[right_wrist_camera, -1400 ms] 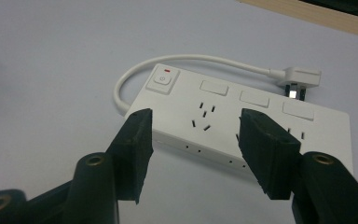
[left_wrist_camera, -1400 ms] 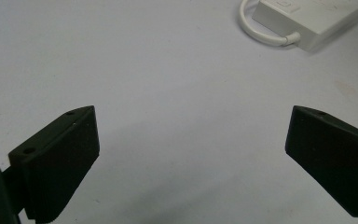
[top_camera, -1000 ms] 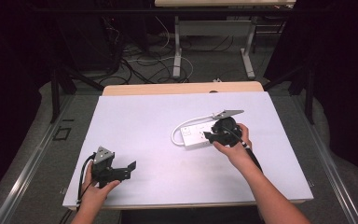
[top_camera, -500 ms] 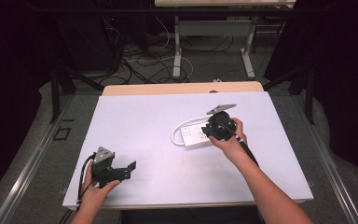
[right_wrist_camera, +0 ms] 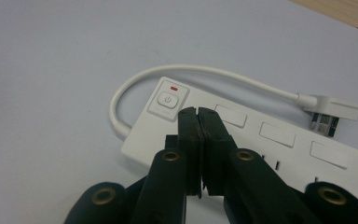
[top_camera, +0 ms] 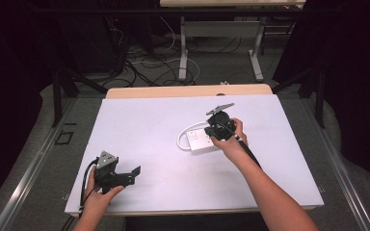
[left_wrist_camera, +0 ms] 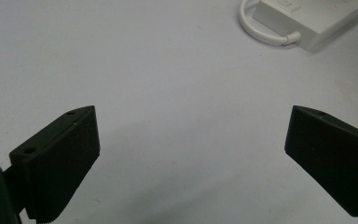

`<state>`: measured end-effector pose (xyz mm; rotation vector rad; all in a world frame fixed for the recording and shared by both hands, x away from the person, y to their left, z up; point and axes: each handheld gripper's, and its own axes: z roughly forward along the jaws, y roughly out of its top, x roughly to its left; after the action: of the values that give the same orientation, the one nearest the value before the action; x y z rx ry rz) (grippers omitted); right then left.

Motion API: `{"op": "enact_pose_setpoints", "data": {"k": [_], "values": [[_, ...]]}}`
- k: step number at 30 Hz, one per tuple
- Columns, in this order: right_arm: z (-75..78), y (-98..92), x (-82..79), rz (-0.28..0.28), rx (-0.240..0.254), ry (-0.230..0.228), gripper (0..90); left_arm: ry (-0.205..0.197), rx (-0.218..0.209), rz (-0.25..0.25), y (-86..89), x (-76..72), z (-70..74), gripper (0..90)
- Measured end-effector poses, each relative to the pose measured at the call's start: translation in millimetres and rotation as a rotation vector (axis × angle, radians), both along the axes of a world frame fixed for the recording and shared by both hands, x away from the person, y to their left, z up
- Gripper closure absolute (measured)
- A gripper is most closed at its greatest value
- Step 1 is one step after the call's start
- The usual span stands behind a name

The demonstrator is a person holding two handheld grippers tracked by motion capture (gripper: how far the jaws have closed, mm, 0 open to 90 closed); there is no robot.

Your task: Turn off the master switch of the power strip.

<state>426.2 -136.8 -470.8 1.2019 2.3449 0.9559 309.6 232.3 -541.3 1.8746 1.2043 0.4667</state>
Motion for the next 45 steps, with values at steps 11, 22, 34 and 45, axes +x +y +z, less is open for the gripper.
{"op": "enact_pose_setpoints", "data": {"k": [11,22,34,45], "values": [[-10.7,5.4,11.5,-0.001,-0.012,0.022,90.0,0.001,-0.002,0.005,0.9,0.5,-0.6,3.5],[-14.4,20.2,15.0,0.011,-0.013,0.029,90.0,0.003,0.000,0.001,0.7,0.5,-0.5,3.5],[-18.3,37.5,16.7,0.031,0.000,0.070,90.0,0.002,-0.001,0.001,1.8,0.2,-0.2,3.5],[-29.6,45.0,27.4,0.016,-0.010,0.095,90.0,0.002,-0.002,0.000,1.7,-0.2,-0.2,3.6]]}}
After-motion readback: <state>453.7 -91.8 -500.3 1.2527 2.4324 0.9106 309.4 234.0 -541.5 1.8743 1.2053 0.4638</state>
